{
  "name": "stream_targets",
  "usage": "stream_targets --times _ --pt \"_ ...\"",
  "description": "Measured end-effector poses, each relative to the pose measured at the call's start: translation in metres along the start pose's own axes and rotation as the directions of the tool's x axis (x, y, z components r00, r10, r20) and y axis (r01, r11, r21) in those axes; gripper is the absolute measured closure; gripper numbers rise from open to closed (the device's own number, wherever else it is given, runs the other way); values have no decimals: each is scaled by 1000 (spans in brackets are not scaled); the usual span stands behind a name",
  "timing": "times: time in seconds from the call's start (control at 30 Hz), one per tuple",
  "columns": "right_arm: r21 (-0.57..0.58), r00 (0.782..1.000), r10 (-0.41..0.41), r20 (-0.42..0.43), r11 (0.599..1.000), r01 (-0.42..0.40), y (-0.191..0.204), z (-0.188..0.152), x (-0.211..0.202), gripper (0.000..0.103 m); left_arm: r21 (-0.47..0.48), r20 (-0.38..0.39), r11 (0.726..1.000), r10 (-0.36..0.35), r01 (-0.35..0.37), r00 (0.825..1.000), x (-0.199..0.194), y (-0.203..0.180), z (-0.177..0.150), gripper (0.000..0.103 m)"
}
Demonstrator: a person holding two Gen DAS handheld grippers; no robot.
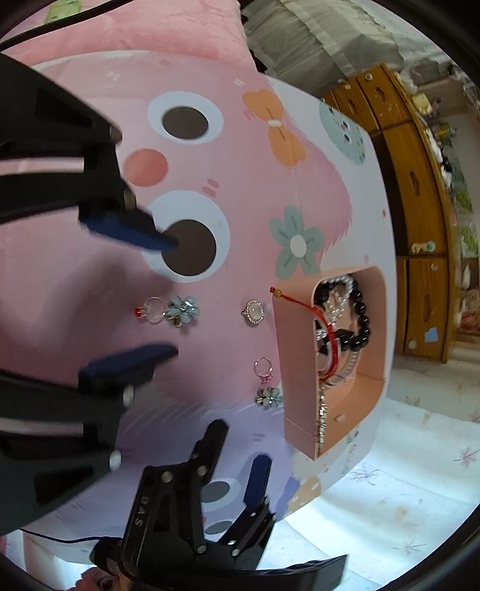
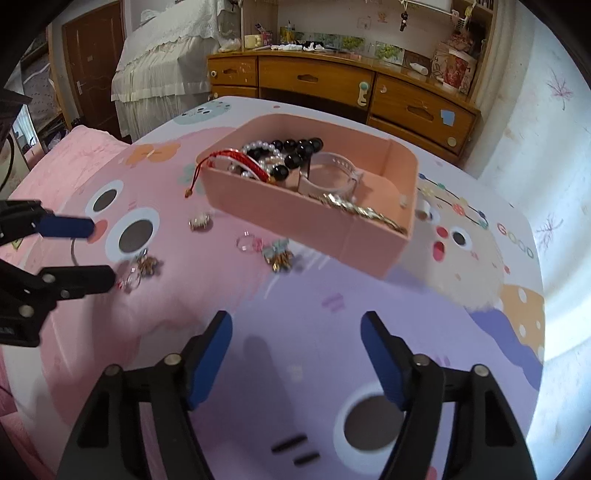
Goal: Organize jewelry
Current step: 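Grasp a flower earring with the left gripper while the right gripper grasps another flower earring, then carry both flower earrings in the grippers over the pink box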
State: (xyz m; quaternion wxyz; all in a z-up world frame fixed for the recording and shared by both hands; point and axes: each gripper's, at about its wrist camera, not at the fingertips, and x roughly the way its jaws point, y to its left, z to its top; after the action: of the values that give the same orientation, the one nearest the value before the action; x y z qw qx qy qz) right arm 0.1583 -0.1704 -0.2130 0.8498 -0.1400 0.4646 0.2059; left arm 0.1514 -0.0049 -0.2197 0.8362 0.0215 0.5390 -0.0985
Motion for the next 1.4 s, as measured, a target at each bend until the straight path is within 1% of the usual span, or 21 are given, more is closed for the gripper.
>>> stream_targets --times 0.03,0.1,0.2,0.33,0.4,0.47,0.53,0.57,0.6,0.7,0.87,0.97,1.13,1.4 --pt "-7 1000 -2 -6 1000 2 2 3 3 45 7 -7 1000 -1 1 1000 4 0 2 71" --pt "-34 1000 -15 -1 999 15 7 8 9 48 16 -11 1000 -9 9 1000 10 2 6 72" --pt "-62 999 -33 18 997 34 13 14 15 49 24 -15 999 -35 36 999 16 4 10 72" --pt "-54 999 -29 24 998 30 14 22 23 61 26 -27 997 -67 68 997 21 6 11 75" --pt "-41 999 -26 25 999 27 14 25 25 65 18 -30 996 -85 86 996 23 8 12 77" --pt "-30 1000 -20 22 999 20 15 27 27 69 12 -36 996 -91 91 995 25 8 12 88" --pt "-13 1000 1 13 1000 0 14 29 27 80 -5 -34 994 -107 107 994 25 10 11 88" --pt "-10 1000 3 10 1000 -3 14 29 28 83 -9 -34 992 -123 122 992 25 10 12 88" --pt "-10 1000 -1 7 1000 1 15 30 28 83 -9 -34 991 -132 131 991 26 10 12 89" --pt "-13 1000 -9 1 1000 9 17 31 27 84 -1 -34 992 -129 129 991 25 8 12 89" --pt "36 1000 19 4 999 -19 13 34 20 85 -7 -7 992 -127 127 992 13 7 15 89" --pt "58 999 41 24 997 -43 12 37 11 85 -21 7 991 -129 129 992 3 7 21 89" --pt "106 995 76 68 991 -83 4 47 -10 85 -18 45 992 -123 124 991 -16 2 34 89" --pt "149 988 72 138 984 -93 -15 63 -40 85 -16 102 993 -114 116 988 -42 -6 67 89"
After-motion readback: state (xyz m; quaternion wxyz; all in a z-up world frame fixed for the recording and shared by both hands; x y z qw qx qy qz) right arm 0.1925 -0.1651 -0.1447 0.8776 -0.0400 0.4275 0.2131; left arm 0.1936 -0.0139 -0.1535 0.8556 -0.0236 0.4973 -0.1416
